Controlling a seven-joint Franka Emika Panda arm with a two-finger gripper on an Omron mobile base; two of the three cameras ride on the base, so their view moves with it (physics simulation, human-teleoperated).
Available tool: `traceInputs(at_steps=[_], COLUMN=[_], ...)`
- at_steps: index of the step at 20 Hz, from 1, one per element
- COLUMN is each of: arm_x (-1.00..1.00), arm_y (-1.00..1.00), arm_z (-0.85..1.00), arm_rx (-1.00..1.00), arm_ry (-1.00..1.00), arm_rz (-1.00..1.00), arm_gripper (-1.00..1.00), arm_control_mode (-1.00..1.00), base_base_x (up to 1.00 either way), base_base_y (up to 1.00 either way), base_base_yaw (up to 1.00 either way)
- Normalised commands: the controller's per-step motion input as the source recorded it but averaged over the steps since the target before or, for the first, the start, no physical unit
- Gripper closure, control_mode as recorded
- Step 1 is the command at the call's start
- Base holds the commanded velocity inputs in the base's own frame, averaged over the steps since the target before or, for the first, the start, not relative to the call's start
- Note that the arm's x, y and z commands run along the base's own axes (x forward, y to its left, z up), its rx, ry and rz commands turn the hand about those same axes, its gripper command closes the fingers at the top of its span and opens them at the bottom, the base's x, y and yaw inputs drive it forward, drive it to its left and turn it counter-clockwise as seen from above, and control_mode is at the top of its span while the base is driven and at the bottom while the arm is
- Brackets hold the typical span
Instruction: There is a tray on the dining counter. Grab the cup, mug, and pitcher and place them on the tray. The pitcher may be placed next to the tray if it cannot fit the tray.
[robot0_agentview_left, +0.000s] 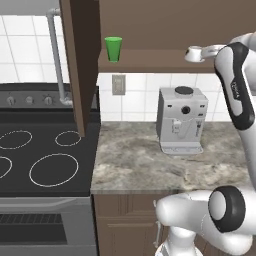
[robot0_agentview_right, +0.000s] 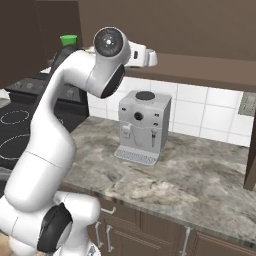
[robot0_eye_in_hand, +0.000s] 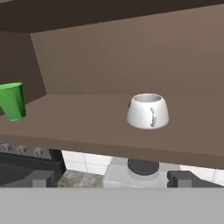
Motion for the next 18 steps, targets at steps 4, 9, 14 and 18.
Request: traceInputs(at_steps=[4, 9, 14, 18], arm_x=[0.35, 0.25, 0.24, 0.24], arm_y=[-0.20, -0.24, -0.15, -0.04], arm_z=[-0.05, -0.03, -0.02, -0.07], arm_rx=[0.00, 0.00, 0.00, 0.00], arm_ry=[0.09, 0.08, 0.04, 0.00], arm_rz=[0.07, 0.07, 0.04, 0.01], arm_gripper=[-1.00, -1.00, -1.00, -1.00], arm_control_mode=[-1.00, -1.00, -1.00, -1.00], base_base_x=[0.00, 0.00, 0.00, 0.00], base_base_y=[0.00, 0.00, 0.00, 0.00], base_base_yaw=[0.00, 0.00, 0.00, 0.00])
